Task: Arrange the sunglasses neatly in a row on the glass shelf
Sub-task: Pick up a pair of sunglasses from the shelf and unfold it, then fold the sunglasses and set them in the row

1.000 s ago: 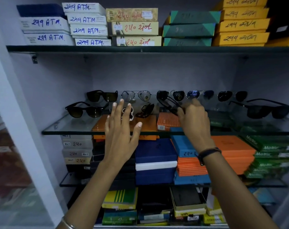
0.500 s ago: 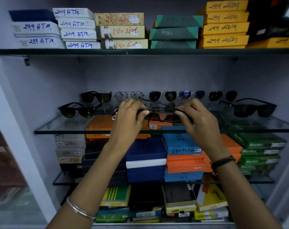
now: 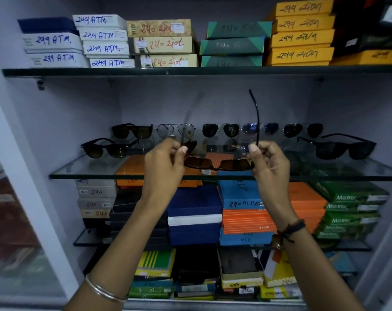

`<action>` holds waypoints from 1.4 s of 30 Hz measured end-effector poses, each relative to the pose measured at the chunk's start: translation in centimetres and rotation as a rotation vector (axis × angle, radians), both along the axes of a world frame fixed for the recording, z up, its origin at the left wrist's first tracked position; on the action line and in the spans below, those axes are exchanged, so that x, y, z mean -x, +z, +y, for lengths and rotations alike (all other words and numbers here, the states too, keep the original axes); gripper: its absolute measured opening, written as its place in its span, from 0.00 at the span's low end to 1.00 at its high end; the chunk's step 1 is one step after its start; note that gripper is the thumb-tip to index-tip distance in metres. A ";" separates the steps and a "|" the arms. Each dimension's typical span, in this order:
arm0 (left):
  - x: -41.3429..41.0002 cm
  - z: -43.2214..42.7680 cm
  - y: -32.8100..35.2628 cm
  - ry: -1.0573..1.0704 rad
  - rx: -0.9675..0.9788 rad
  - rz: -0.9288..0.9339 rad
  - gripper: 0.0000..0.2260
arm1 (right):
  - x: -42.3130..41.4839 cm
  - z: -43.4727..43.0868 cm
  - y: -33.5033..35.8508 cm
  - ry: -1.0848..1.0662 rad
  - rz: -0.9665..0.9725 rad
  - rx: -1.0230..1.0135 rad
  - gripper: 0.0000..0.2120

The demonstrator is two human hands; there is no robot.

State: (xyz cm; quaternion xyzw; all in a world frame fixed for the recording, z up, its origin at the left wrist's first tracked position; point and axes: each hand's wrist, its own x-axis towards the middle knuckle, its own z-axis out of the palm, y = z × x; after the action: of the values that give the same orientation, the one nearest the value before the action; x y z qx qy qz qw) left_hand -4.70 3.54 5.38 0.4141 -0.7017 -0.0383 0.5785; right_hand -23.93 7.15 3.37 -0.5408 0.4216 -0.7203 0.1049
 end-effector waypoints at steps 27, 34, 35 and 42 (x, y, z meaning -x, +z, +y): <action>11.2 -5.1 1.5 -0.565 -0.435 0.144 0.12 | 13.7 -1.8 1.5 -0.456 0.705 -0.078 0.08; 14.7 -5.7 1.2 -0.348 -0.284 -0.056 0.08 | 15.5 -2.7 1.7 -0.548 0.682 -0.106 0.08; 15.0 -5.8 1.2 -0.326 -0.268 -0.080 0.09 | 15.6 -2.7 1.6 -0.556 0.677 -0.111 0.08; 15.5 -5.7 1.2 -0.247 -0.214 -0.214 0.11 | 16.1 -3.4 1.2 -0.686 0.718 -0.172 0.08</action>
State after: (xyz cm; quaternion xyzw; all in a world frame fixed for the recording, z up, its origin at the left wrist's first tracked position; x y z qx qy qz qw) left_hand -20.20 -2.11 6.58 0.3855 -0.7967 -0.1393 0.4441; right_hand -40.06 3.70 4.57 -0.5740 0.6426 -0.4442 -0.2454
